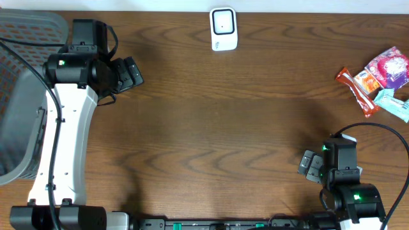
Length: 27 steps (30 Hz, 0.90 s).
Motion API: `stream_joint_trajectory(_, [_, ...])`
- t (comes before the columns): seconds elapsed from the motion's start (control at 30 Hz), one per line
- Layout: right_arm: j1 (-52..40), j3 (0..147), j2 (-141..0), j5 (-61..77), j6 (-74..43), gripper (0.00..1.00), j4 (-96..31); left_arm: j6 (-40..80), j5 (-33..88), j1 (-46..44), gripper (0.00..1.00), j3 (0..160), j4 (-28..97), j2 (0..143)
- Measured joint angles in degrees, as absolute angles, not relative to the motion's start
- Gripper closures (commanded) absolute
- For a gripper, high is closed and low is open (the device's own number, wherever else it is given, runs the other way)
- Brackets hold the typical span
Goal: Scan the item barcode
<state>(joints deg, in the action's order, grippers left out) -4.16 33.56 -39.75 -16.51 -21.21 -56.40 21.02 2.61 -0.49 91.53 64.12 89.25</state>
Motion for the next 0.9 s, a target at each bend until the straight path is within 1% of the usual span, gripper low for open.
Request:
stream_joint_trajectory(0.47, [-4.2,33.6,-38.4,-16.5,-21.2,0.01,-56.4,21.0,2.6,-0.5,0.02,91.5,64.1,89.3])
stream_joint_trajectory(0.9, [-4.2,33.6,-25.2,-16.5,-21.2,0.01,-56.5,21.0,2.6,-0.5,0.02,91.5,64.1,89.3])
